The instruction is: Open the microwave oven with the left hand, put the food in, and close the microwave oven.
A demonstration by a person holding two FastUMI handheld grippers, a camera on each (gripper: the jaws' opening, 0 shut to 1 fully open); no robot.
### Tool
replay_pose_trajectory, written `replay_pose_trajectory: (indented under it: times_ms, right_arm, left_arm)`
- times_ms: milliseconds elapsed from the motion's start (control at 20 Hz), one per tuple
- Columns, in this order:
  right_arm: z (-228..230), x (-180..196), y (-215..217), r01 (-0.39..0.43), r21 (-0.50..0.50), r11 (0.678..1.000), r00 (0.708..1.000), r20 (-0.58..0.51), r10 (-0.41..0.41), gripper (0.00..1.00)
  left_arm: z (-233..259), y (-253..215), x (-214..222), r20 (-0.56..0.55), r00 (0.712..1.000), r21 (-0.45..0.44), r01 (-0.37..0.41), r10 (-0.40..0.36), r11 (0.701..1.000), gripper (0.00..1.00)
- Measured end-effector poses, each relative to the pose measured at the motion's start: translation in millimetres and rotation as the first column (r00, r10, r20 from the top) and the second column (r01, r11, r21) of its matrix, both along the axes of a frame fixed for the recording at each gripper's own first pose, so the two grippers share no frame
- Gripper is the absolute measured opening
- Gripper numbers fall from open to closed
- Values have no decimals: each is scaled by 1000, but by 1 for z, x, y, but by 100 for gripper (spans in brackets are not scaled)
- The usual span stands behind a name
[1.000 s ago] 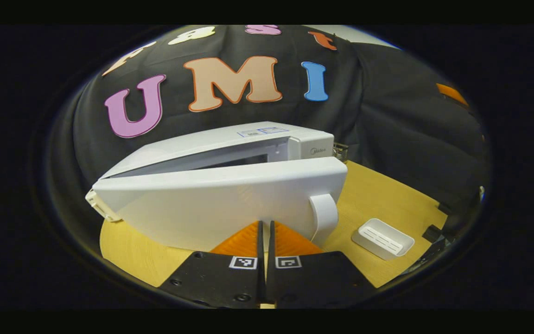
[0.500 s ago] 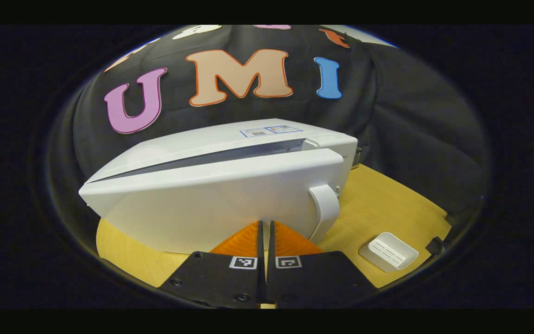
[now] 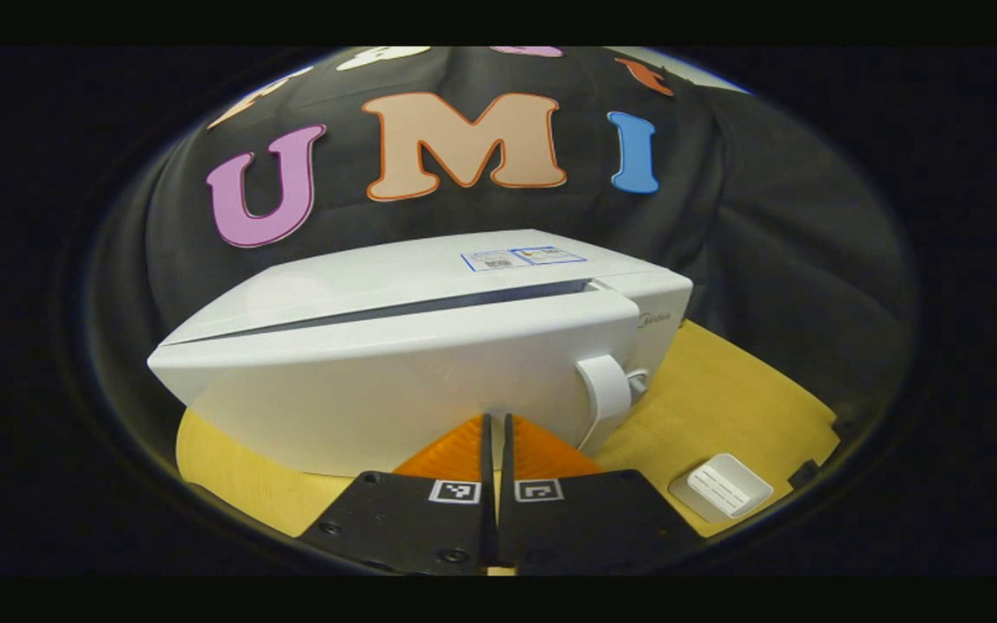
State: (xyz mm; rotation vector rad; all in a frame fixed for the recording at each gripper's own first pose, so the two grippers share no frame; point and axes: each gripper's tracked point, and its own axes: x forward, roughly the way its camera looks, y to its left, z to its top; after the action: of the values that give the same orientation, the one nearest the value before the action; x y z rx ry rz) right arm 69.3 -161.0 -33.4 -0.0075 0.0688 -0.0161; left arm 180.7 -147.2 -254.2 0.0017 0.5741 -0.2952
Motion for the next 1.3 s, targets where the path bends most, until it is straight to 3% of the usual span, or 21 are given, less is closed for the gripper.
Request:
replay_pose_trajectory:
  times_ms: [200,300,400,450,600,1000,1300]
  right_arm:
    - [-2,1,-4,8,-32,999,1000,-2,-8,96]
    - [-3,1,-5,8,-52,999,1000,-3,-8,100]
    - [-3,2,-3,2,-64,998,1000,-3,-3,96]
    - [-4,2,-3,0,-67,998,1000,-8,-1,100]
    - [-7,0,-1,-10,-70,998,1000,-15,9,97]
    - [-8,2,17,-42,-55,998,999,-20,40,97]
    - [-9,-1,23,-46,-51,998,999,-27,45,97]
  left_arm:
    - [-4,-6,6,-34,999,-45,-15,14,999,0]
    - [-7,-3,9,-41,999,-10,-21,21,1000,0]
    - [-1,3,18,-3,998,-2,-63,63,998,0]
    - [-1,-3,21,-9,998,-45,-65,65,997,1]
    - [-8,-1,14,-57,996,-37,-73,71,997,1]
    - [49,10,-20,92,994,-9,-55,56,998,1]
    - [123,28,-74,253,966,-22,-50,54,998,0]
